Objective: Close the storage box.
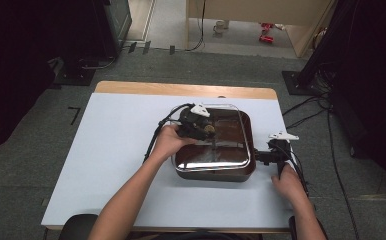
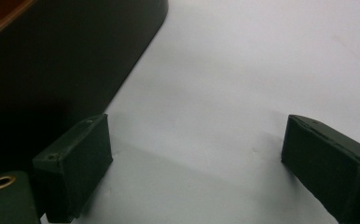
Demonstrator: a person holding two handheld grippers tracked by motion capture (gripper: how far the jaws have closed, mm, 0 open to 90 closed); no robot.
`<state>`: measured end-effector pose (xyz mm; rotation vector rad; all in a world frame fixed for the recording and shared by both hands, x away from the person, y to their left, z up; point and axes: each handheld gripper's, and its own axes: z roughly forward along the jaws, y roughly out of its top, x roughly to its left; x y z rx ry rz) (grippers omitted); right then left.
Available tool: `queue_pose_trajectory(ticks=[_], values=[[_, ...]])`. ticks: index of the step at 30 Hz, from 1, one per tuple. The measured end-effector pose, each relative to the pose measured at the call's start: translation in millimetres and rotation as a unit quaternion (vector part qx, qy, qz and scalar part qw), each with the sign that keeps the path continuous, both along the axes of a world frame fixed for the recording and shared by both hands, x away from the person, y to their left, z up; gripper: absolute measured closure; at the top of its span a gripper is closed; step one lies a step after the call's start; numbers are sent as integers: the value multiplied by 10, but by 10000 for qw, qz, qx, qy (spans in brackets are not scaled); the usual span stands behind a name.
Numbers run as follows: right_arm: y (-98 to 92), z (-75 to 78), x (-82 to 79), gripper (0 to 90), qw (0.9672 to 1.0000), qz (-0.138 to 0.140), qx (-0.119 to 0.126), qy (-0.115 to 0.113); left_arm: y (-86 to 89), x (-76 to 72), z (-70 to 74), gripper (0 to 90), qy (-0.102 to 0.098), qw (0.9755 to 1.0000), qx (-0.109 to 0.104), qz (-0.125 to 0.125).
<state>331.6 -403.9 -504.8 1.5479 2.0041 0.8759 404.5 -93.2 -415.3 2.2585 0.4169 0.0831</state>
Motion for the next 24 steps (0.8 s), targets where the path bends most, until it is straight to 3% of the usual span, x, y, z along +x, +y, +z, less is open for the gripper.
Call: queue_pose_trajectory(ticks=[5, 7, 15, 16, 22, 24], values=[[0, 0, 0, 79, 10000, 0, 0, -1, -142, 15, -36, 597, 66, 9996, 60, -261], [0, 0, -1, 79, 10000, 0, 1, -1, -169, 29, -67, 597, 1, 9995, 43, -311], [1, 1, -1, 79, 10000, -7, 8, 6, -149, 59, -95, 597, 214, 9995, -70, -211], [2, 1, -1, 79, 10000, -8, 8, 5, -137, 61, -91, 597, 340, 9990, -92, -277], [2, 1, -1, 79, 10000, -5, 2, 5, -158, 61, -109, 589, 370, 9990, -9, -254], [2, 1, -1, 79, 10000, -6, 4, 4, -150, 62, -114, 586, 421, 9989, -70, -206]])
